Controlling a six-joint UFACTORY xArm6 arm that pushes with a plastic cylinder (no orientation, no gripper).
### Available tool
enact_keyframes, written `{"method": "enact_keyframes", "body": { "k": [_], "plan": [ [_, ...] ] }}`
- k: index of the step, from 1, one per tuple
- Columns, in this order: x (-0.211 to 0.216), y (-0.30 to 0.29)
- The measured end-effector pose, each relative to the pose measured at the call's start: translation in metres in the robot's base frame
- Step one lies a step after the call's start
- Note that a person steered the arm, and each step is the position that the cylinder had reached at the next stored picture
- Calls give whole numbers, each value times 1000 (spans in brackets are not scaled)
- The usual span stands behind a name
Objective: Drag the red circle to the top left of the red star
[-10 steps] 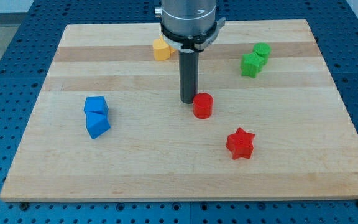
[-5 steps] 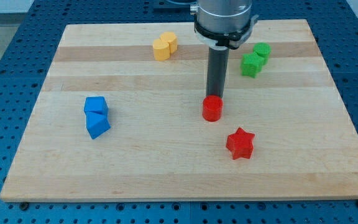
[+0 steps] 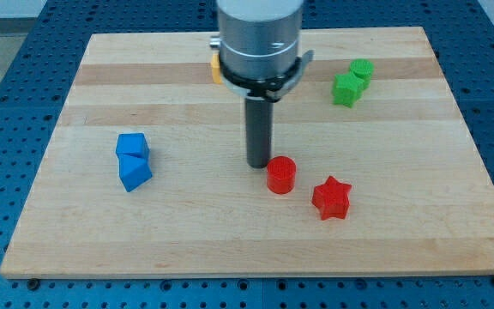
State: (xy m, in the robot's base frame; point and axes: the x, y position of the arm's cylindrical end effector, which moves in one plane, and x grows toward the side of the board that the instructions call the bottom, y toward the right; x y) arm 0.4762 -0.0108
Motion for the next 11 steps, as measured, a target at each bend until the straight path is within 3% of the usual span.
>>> {"method": "enact_keyframes", "body": {
  "k": [1, 4, 10, 11],
  "plan": [
    [4, -12],
    [5, 42],
    [16, 71],
    [12, 123]
  ]
}}
